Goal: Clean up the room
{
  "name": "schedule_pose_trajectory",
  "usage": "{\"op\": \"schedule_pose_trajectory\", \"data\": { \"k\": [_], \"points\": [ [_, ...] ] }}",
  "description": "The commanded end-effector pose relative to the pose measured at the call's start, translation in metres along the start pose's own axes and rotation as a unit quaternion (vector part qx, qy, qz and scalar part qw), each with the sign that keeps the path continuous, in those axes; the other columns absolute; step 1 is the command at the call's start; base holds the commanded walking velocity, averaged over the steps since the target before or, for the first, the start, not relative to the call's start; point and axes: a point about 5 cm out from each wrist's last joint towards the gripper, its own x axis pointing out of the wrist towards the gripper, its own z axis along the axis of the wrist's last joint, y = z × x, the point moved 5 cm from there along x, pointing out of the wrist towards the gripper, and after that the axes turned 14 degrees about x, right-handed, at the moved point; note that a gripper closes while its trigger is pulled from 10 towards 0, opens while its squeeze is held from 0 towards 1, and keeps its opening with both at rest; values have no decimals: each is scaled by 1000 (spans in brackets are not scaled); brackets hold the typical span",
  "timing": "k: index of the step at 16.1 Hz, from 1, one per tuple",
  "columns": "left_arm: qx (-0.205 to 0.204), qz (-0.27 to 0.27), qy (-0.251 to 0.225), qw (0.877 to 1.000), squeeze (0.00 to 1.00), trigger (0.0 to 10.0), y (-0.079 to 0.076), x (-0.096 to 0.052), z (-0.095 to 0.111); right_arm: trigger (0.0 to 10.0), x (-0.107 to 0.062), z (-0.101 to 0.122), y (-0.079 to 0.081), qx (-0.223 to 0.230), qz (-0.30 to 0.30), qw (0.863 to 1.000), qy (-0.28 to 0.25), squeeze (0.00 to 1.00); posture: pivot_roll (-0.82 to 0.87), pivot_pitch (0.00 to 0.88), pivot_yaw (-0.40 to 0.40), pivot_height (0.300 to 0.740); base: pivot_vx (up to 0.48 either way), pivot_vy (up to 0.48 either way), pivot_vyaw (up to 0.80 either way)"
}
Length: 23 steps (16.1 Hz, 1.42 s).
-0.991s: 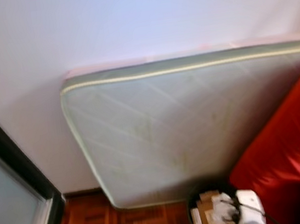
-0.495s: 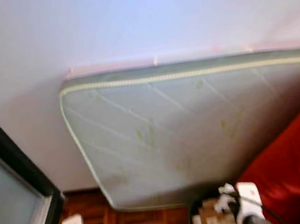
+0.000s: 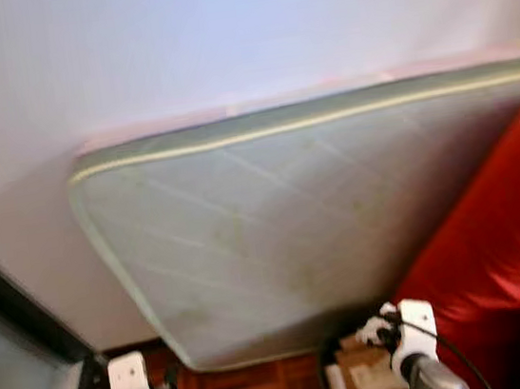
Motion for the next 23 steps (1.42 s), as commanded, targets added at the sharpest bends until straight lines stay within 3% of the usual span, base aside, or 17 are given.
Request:
{"op": "schedule_pose_trajectory", "data": {
  "k": [1, 4, 9, 10, 14, 18, 20, 23],
  "points": [
    [19, -2, -24, 1000, 0, 10000, 3, 3, 13, 10000, 3, 13, 11, -17, 23, 999, -20, 0, 26, 0, 39, 740, 0, 0, -775],
    [8, 5, -50, 999, 0, 10000, 2, 3, 22, 10000, 4, 22, 13, -26, 31, 999, -34, 0, 34, 0, 4, 740, 0, -165, -775],
    [-16, 9, -80, 997, 0, 10000, 4, -3, 21, 10000, 7, 41, 34, -46, 69, 995, -61, 0, 59, 0, -48, 740, 0, 0, -80],
    [-13, 8, -88, 996, 0, 10000, 3, -3, 25, 10000, 7, 41, 34, -30, 74, 995, -62, 0, 54, 0, -48, 740, 0, -360, -781],
    [-11, 2, -109, 994, 0, 10000, -4, 0, 37, 10000, 3, 43, 25, -48, 70, 993, -81, 0, 44, 36, -47, 740, 0, -91, -700],
    [-12, 15, -166, 986, 0, 10000, 1, -3, 60, 10000, 0, 58, 32, -53, 89, 987, -125, 0, 64, 73, -62, 740, 0, 0, 0],
    [3, 27, -240, 970, 0, 10000, -7, -14, 89, 10000, -5, 79, 48, -68, 119, 975, -177, 0, 54, 95, -71, 740, 0, 0, 0],
    [3, 33, -277, 960, 0, 10000, -11, -25, 107, 10000, -6, 80, 53, -98, 117, 971, -185, 0, 60, 109, -87, 730, 0, 0, 0]
  ]
}}
